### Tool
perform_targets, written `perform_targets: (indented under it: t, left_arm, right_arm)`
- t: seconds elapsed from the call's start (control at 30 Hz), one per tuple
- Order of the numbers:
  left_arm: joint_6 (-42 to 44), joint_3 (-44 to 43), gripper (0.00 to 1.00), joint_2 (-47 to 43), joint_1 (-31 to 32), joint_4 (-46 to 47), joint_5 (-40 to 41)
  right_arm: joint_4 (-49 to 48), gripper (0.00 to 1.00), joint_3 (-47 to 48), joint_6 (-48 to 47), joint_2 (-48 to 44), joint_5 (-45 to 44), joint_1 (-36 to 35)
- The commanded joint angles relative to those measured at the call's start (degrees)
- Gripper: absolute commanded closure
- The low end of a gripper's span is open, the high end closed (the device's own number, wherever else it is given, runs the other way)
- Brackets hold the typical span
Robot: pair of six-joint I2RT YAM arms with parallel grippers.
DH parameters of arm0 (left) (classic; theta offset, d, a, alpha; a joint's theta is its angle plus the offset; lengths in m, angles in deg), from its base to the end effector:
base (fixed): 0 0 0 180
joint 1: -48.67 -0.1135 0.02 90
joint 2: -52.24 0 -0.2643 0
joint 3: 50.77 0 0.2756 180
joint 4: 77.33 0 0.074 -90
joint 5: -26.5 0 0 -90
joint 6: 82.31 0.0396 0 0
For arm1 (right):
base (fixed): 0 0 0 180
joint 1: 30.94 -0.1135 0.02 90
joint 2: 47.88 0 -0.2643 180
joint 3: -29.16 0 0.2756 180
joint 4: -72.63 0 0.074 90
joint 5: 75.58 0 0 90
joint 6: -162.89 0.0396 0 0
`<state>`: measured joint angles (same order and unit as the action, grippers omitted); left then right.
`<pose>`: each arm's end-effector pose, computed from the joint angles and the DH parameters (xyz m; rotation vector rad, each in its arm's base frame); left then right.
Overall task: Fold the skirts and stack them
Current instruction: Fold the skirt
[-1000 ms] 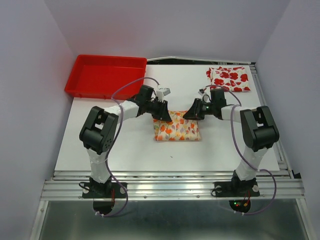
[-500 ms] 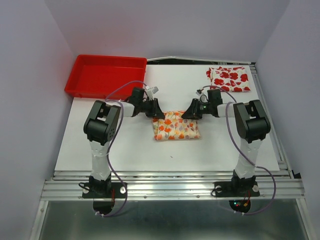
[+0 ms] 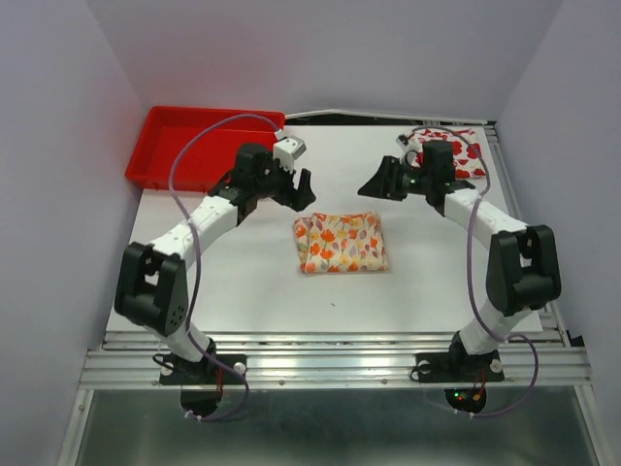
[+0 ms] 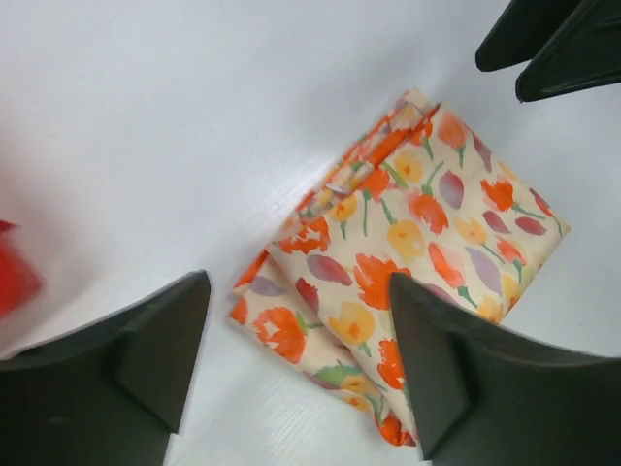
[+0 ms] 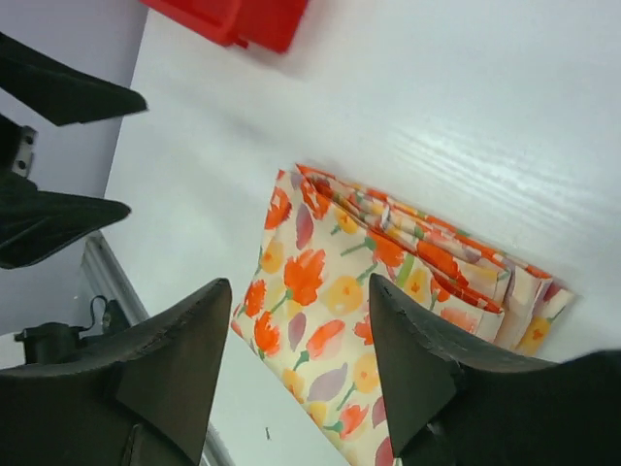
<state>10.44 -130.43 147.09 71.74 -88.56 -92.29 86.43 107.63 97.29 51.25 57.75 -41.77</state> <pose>0.3658 -0.1765 0.2563 0.7653 1.8991 -0.7319 0.3923 0.1027 0.2190 -0.1942 2.2063 1.1662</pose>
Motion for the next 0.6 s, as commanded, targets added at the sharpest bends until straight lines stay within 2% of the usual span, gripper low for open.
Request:
perform_targets:
  t: [0.0,0.07,0.1,0.13,0.17,0.3,0.33,0.37,0.4,0.47,0.53,0.57]
  left_arm:
    - [15.15,-1.63,0.01,-10.55,1.10,-1.26,11.72]
    - [18.77,-3.30,0.01,-13.54,1.27,-1.26,13.50]
    - [20.53,-4.01,0.01,-14.16,1.28,-1.17,14.63]
    - [23.25,-4.88,0.01,-14.60,1.28,-1.26,14.73]
    - [24.14,-5.76,0.01,-14.87,1.28,-1.26,14.39]
    - [19.41,-9.10,0.01,-13.38,1.45,0.50,17.10]
    - [21.93,-10.68,0.01,-12.68,1.45,-0.54,12.84]
    - [26.91,-12.61,0.01,-10.67,1.45,-6.73,9.41]
    - [27.40,-13.93,0.01,-9.78,1.80,-8.62,7.63]
    - [27.58,-14.83,0.02,-8.63,5.66,-10.83,11.04]
    - [31.96,-10.97,0.05,-9.33,9.17,-10.14,15.40]
    - [33.80,-9.04,0.10,-10.11,13.54,-9.61,17.26]
  right_arm:
    - [8.76,0.29,3.54,-9.61,-9.02,-8.50,0.28]
    - [10.71,0.23,3.37,-12.97,-12.97,-11.76,0.28]
    - [11.33,0.17,3.11,-13.76,-14.39,-13.69,0.28]
    - [12.29,0.05,2.67,-14.46,-15.71,-17.71,0.28]
    - [12.56,0.00,2.23,-14.99,-17.03,-19.58,0.28]
    - [12.82,0.00,-1.02,-12.89,-22.13,-32.23,0.28]
    - [13.35,0.00,-1.81,-13.50,-22.66,-34.08,0.28]
    - [14.75,0.00,-2.34,-13.94,-23.62,-35.15,0.28]
    - [15.37,0.00,-2.86,-14.29,-24.16,-34.37,0.28]
    - [17.74,0.00,-4.62,-13.69,-25.56,-30.69,0.28]
    - [18.71,0.00,-6.20,-11.40,-26.27,-29.27,0.28]
    - [19.33,0.00,-8.04,-9.92,-26.88,-28.66,0.28]
